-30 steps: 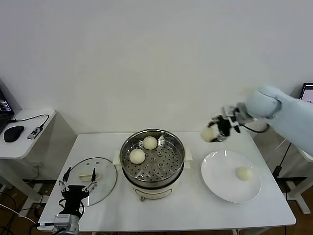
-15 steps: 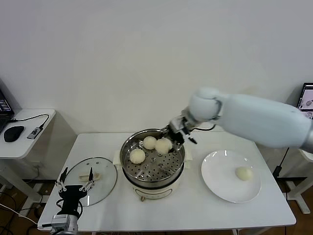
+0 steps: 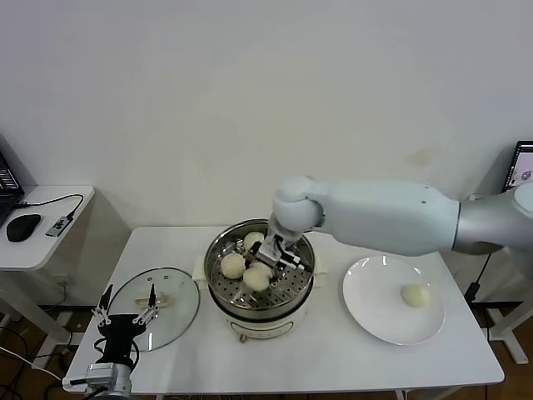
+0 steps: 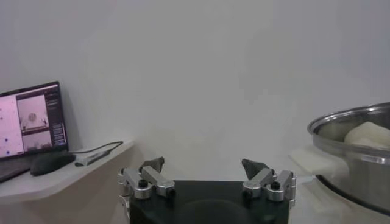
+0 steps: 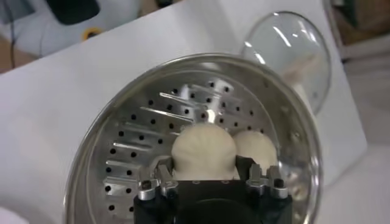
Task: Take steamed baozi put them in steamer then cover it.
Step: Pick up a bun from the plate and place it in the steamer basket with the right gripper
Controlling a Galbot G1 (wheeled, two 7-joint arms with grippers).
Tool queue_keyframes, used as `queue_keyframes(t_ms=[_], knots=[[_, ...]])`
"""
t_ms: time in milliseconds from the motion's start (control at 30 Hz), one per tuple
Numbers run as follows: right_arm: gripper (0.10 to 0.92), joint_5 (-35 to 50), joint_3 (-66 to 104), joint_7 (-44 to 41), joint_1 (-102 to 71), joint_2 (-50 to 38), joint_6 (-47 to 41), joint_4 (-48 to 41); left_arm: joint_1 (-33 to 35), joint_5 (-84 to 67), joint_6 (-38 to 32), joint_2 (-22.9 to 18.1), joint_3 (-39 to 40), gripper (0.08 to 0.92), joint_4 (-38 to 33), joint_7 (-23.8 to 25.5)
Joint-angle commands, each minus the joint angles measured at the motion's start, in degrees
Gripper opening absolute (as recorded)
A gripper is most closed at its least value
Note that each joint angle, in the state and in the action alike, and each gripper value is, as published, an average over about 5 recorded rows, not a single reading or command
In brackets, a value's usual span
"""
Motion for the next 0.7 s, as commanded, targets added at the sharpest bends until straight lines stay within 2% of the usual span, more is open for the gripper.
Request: queue_keyframes(t_ms=[33, 367, 567, 700], knots=[[0.628, -4.88, -1.54, 0.04, -1.25, 2.17, 4.6, -0.32, -0.05, 0.01, -0.03, -0.06, 0.09, 0.823, 0.12, -0.03], [0.642, -4.49, -1.08, 0.95, -1.12, 1.86, 5.0, -0.8, -0.03, 0.12, -0.17, -0.26, 0.16, 0.823, 0.19, -0.03], [0.779, -2.36, 0.77, 1.44, 1.16, -0.32, 4.16, 0.09, -0.06, 0.18, -0.19, -0.14, 0.18, 0.823, 0.08, 0.01], [0.818, 3.76, 3.24, 0.62, 3.38, -4.22, 1.18, 1.79, -0.04, 0.17, -0.17, 0.22, 0.27, 0.823, -0.06, 0.13]])
